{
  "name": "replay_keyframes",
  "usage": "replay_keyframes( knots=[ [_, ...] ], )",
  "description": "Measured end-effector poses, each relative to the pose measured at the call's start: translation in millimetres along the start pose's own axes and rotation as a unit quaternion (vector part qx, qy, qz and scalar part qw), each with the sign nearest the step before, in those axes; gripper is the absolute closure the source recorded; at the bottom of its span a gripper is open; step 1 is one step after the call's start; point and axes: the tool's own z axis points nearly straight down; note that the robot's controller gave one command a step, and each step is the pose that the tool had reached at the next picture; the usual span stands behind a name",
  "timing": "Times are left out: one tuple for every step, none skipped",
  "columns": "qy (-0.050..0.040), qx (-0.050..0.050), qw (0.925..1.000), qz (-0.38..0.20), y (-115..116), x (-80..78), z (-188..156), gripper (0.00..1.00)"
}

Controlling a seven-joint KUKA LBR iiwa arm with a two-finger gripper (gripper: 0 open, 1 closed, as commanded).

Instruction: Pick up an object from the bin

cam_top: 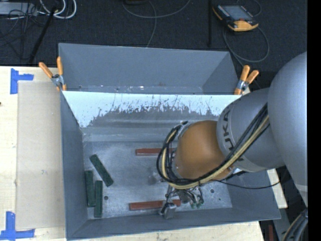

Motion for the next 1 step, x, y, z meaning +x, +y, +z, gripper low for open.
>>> replay_keyframes(
  knots=[
    [0.0012, 0.000, 1.0000, 0.002, -0.1, -2.8, -1.0, 0.00]
  ],
)
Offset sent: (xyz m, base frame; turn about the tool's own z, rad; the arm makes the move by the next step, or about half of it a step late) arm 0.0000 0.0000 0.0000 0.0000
